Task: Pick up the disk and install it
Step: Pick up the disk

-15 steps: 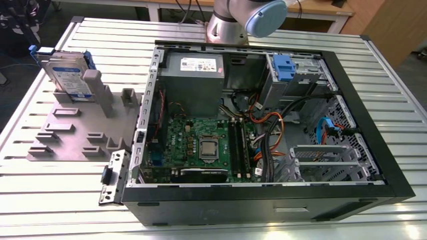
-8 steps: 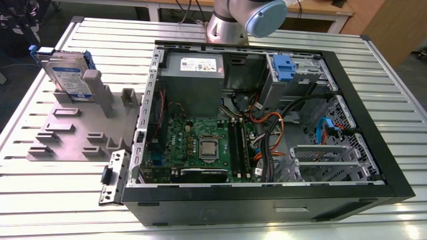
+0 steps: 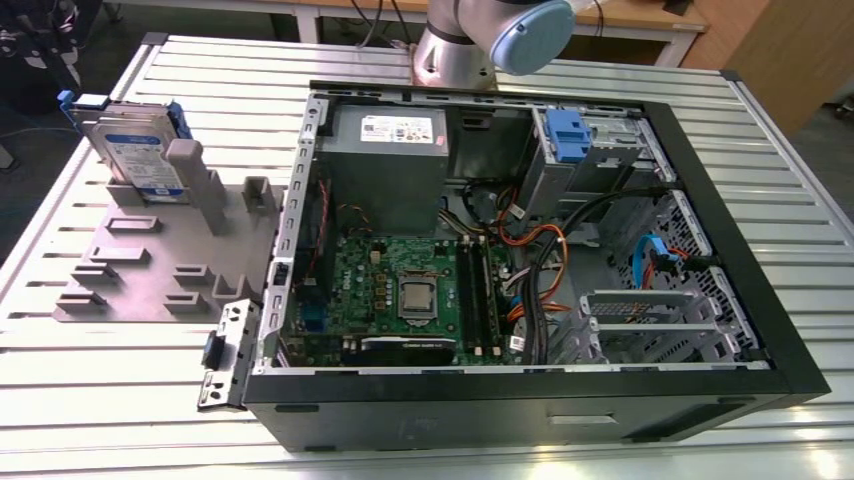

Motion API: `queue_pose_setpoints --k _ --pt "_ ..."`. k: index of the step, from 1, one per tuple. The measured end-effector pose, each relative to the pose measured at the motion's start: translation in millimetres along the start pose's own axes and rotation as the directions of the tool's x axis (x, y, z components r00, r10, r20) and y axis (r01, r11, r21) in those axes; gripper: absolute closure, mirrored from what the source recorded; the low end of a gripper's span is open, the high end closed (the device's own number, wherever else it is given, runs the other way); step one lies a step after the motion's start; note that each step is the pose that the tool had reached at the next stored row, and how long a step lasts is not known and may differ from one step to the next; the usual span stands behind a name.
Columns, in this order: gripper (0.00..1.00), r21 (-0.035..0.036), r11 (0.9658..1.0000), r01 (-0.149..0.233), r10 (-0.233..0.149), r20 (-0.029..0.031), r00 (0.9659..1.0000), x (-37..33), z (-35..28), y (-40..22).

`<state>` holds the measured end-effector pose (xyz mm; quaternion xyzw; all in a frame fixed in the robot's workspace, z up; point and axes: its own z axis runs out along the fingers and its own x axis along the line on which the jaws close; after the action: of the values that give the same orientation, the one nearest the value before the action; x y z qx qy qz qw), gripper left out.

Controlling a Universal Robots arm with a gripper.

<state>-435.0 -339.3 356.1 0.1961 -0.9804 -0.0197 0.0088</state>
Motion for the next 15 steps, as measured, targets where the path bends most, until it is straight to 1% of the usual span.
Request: queue_pose_setpoints --k 10,15 --pt "0.89 0.0000 1.0000 0.003 -0.003 -0.0001 1.0000 0.0 0.0 0.0" --pt "0.89 0.0002 0.9999 0.014 -0.014 -0.0005 0.9999 0.0 0.0 0.0"
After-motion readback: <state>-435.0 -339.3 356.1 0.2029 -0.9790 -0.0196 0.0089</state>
